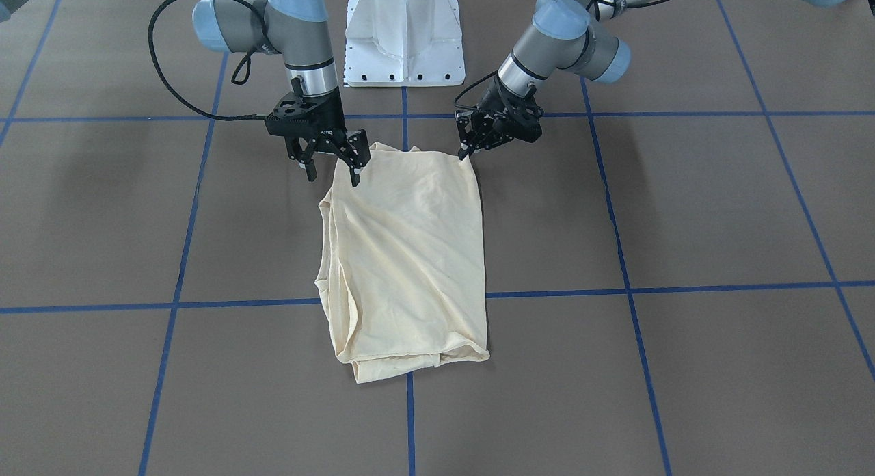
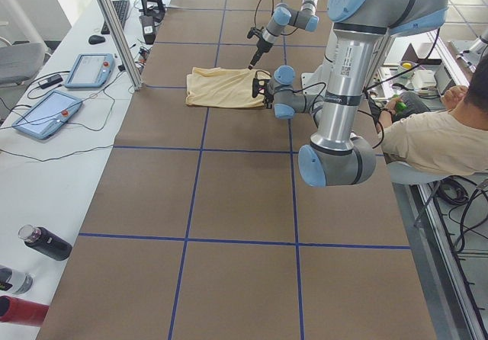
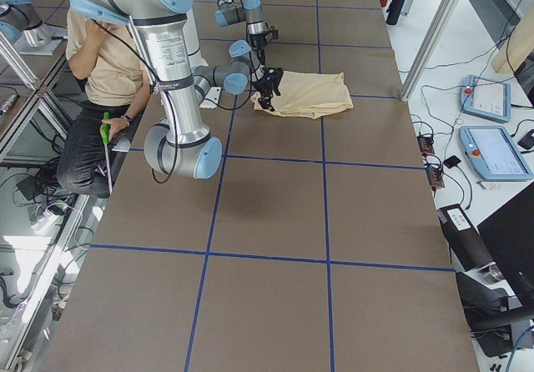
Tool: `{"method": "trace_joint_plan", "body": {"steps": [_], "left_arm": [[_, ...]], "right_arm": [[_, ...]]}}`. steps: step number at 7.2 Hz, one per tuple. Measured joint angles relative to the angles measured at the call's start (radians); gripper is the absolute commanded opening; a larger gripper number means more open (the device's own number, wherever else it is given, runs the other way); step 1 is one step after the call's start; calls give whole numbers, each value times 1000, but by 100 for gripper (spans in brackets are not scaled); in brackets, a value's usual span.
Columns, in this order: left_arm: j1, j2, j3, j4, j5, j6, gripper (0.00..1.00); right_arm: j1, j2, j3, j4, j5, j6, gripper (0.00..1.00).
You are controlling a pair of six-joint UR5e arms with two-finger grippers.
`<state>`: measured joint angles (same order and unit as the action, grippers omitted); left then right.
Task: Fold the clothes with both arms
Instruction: 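Lower both grippers onto the near edge of the shirt and grasp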
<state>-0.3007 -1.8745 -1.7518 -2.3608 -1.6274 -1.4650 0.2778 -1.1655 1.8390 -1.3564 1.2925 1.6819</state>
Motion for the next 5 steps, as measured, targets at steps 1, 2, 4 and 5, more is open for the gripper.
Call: {"method": "trace_joint_plan", "body": {"steps": [1, 2, 4, 5], "left_arm": [[0, 0, 0, 0, 0, 0, 0], [0, 0, 0, 0, 0, 0, 0], [0, 0, 0, 0, 0, 0, 0], [0, 0, 0, 0, 0, 0, 0]], "right_arm": [[-7, 4, -21, 1, -13, -1, 85], [-13, 10, -44, 2, -26, -5, 82], [-21, 20, -74, 4, -38, -7, 77], [-25, 22, -79, 5, -42, -8, 70]]}}
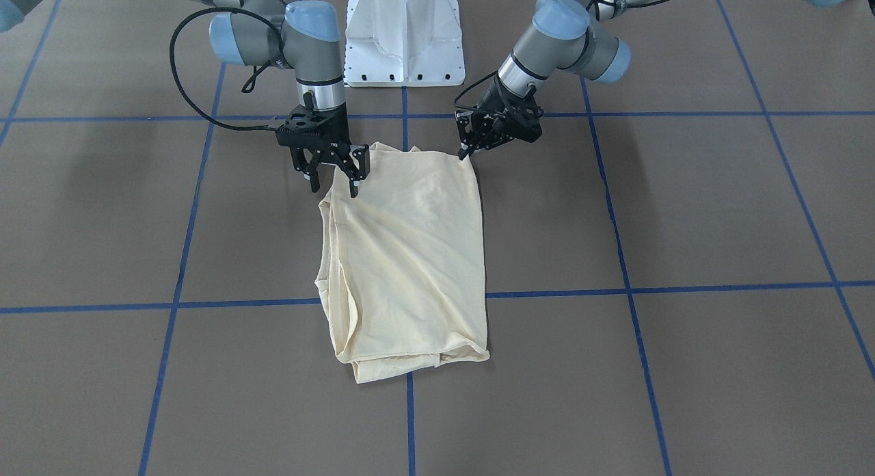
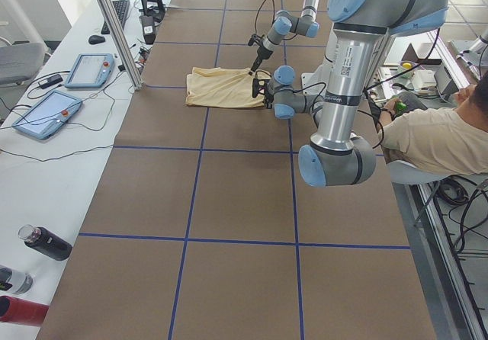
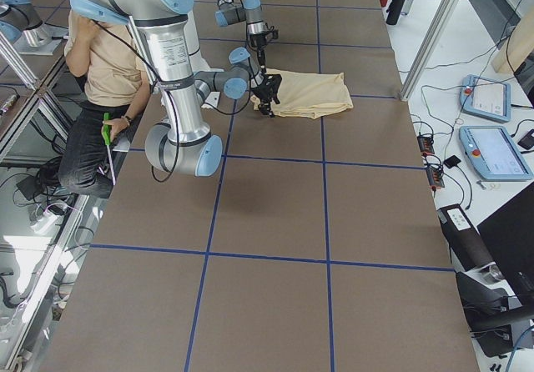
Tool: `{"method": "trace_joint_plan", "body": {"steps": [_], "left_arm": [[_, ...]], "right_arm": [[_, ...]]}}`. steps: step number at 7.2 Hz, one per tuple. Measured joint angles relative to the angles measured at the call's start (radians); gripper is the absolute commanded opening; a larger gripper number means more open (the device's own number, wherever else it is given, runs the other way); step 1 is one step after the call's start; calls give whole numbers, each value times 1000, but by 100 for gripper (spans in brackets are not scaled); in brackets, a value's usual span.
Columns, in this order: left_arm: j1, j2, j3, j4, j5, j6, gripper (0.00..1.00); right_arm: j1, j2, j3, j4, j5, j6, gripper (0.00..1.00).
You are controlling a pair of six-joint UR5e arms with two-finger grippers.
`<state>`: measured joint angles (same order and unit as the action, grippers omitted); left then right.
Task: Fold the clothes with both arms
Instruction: 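Lower both grippers onto the near edge of the shirt and grasp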
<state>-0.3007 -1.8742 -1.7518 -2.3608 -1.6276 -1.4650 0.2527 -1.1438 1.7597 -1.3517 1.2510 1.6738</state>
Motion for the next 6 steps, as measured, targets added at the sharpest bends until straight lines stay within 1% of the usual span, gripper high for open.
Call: {"method": "trace_joint_plan", "body": {"steps": [1, 2, 3, 4, 6], "left_arm": [[0, -1, 0, 0, 0, 0, 0], [0, -1, 0, 0, -1, 0, 0], [0, -1, 0, 0, -1, 0, 0], [0, -2, 0, 0, -1, 0, 0], [0, -2, 0, 0, -1, 0, 0]], "right_arm": [[-4, 1, -3, 0, -5, 0, 60], [-7, 1, -5, 1, -9, 0, 44], [-8, 2, -5, 3, -10, 0, 20], [-9, 6, -5, 4, -11, 0, 0], [-9, 11, 0, 6, -12, 1, 0]]}}
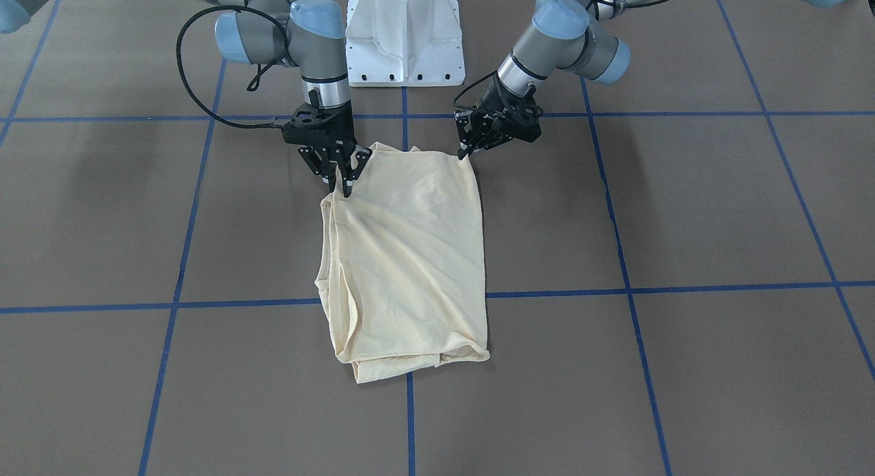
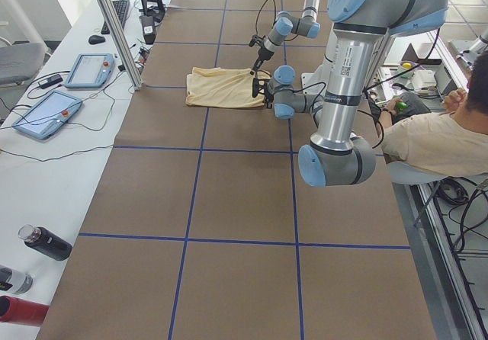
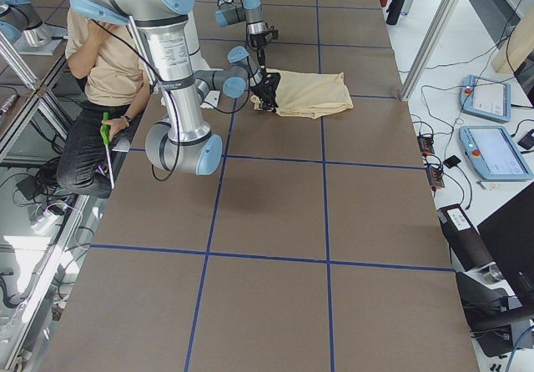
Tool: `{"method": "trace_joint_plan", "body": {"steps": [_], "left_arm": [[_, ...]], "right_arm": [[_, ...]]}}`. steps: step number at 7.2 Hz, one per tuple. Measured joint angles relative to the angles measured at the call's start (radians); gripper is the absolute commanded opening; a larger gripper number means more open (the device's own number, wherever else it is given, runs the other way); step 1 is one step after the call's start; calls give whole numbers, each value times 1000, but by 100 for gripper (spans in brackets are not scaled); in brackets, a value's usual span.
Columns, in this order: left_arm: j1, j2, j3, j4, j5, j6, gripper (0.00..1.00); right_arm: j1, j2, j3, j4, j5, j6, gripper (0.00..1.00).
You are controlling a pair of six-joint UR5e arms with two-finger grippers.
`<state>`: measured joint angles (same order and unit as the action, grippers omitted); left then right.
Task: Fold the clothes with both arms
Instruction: 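Lower both grippers onto the near edge of the shirt and grasp, then lift the near edge with both grippers and fold it away from the robot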
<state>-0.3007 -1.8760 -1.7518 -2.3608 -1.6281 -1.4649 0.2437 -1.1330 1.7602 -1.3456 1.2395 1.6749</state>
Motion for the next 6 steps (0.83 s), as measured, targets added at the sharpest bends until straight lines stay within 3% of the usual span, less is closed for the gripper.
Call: {"method": "trace_joint_plan", "body": {"steps": [4, 6], "left_arm": [[-1, 1, -7, 0, 0, 0, 0], [-3, 24, -75, 0, -2, -1, 0]], "right_arm": [[0, -5, 26, 1, 1, -2, 0], [-9, -30, 106, -3, 9, -2, 0]]}}
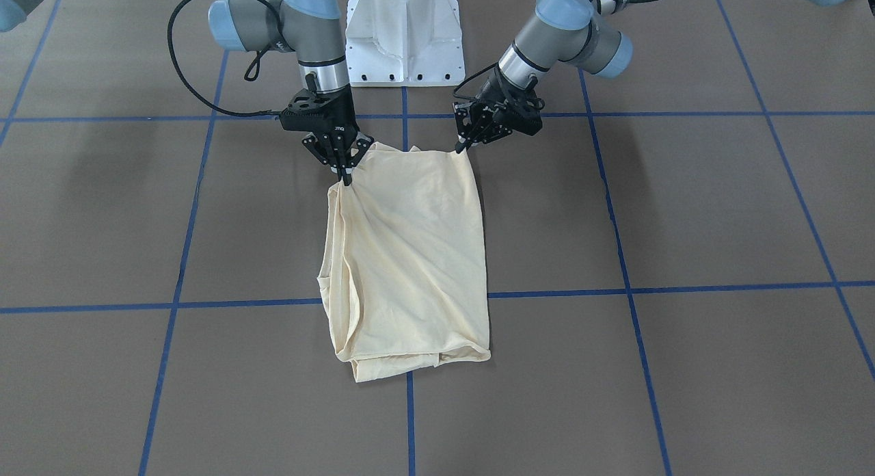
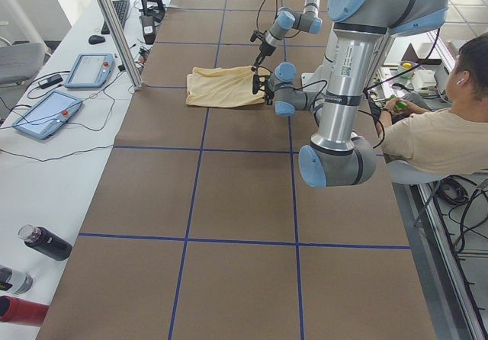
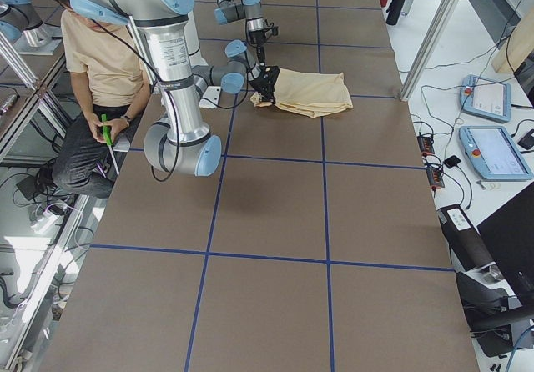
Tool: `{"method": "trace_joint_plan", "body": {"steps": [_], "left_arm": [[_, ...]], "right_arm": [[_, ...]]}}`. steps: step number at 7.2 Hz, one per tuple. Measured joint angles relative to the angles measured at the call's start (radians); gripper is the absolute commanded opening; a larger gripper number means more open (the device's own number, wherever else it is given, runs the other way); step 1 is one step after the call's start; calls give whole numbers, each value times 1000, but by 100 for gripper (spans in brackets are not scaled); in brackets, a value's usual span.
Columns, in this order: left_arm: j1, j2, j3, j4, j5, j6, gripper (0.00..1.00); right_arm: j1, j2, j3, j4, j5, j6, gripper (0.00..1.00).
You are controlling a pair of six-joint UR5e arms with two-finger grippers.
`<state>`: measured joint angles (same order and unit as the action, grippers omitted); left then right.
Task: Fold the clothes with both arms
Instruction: 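Lift the near edge with both grippers and fold it away from the robot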
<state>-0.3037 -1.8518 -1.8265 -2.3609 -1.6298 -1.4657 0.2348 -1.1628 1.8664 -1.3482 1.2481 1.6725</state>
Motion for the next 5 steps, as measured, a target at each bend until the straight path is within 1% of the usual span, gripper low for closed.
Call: {"method": "trace_joint_plan", "body": {"steps": [1, 2, 3, 4, 5], "left_arm": [[4, 37, -65, 0, 0, -4, 0], [21, 89, -154, 9, 0, -24, 0], [48, 129, -256, 60, 1, -53, 0], [65, 134, -341, 152, -3, -68, 0], [72, 97, -372, 249, -13, -72, 0]], "right_arm": [[-23, -35, 65, -3, -1, 1, 0], [-57, -83, 141, -5, -4, 3, 0], [-86, -124, 210, -6, -7, 6, 0], [-101, -142, 255, -6, -8, 6, 0], [-101, -144, 266, -7, -8, 5, 0]]}}
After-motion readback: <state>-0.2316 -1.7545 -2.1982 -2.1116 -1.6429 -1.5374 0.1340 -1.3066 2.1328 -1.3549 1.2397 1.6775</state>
